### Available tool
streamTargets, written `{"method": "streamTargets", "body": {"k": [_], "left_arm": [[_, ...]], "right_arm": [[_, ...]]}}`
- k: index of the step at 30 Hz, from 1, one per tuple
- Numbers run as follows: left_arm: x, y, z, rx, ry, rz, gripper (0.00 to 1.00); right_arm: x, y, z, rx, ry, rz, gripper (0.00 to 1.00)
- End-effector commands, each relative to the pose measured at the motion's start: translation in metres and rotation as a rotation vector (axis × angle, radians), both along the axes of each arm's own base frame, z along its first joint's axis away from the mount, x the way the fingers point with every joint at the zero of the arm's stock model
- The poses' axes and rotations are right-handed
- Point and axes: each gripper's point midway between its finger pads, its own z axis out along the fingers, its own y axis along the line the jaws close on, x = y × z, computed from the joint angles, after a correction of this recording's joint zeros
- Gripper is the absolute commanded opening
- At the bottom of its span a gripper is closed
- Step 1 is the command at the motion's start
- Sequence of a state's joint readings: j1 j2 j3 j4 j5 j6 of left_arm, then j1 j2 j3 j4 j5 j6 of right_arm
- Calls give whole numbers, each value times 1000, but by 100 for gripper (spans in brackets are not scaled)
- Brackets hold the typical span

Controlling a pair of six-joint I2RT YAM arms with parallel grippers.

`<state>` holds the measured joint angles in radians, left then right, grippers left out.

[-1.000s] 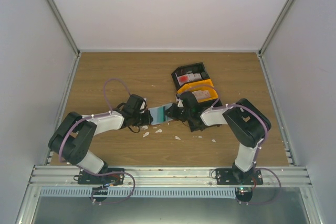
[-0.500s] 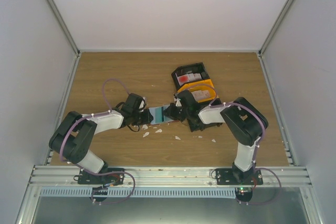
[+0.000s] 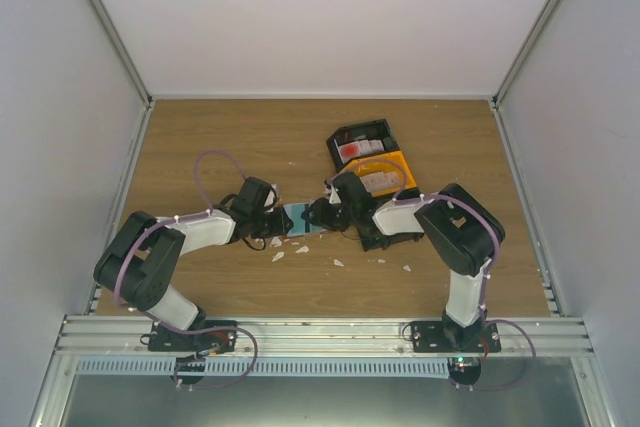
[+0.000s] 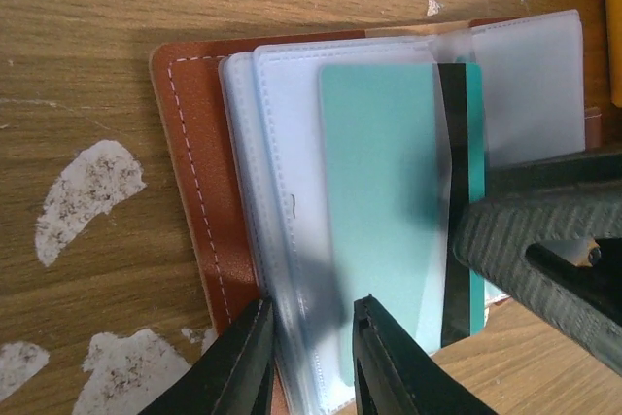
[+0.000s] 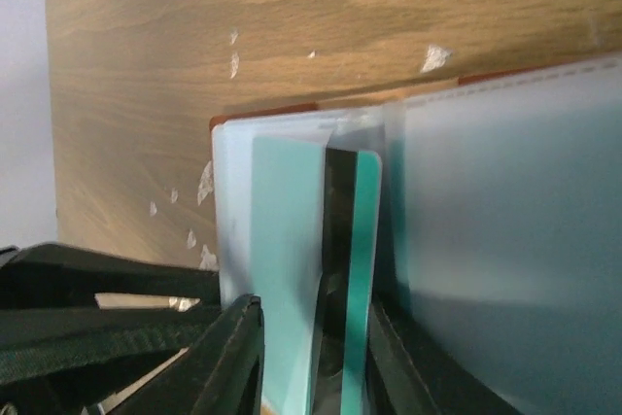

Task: Put the credit cards into the card holder
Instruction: Insert the credit card into the card holder.

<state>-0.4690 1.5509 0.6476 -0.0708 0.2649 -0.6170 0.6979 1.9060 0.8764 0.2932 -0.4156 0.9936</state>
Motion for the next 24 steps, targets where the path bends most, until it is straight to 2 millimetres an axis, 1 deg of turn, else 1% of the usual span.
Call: {"method": "streamTargets", "body": {"k": [1, 4, 6, 10, 12, 17, 22, 24], "left_arm": [[-8, 21, -26, 99, 59, 35, 28], [-7, 18, -21, 82, 51, 25, 28], [-6, 17, -18, 76, 46, 23, 28], [-5, 17, -18, 77, 48, 21, 29], [-5, 15, -20, 74, 52, 17, 29], [-7, 15, -25, 73, 66, 11, 28], [-8, 12, -26, 65, 68, -9, 28], [-9, 10, -25, 55, 67, -18, 28]], "right_arm": [[-7, -13, -3, -122, -12, -17, 37], [-3, -15, 5, -172, -40, -30, 43], [-2, -17, 6, -214, -46, -38, 46], [-2, -17, 3, -286, -53, -40, 48], [-4, -13, -1, -295, -52, -18, 46], [-8, -2, -13, -293, -29, 34, 38], [-13, 16, -5, -211, -52, 115, 27], [-13, 18, -4, -201, -62, 130, 27]]}}
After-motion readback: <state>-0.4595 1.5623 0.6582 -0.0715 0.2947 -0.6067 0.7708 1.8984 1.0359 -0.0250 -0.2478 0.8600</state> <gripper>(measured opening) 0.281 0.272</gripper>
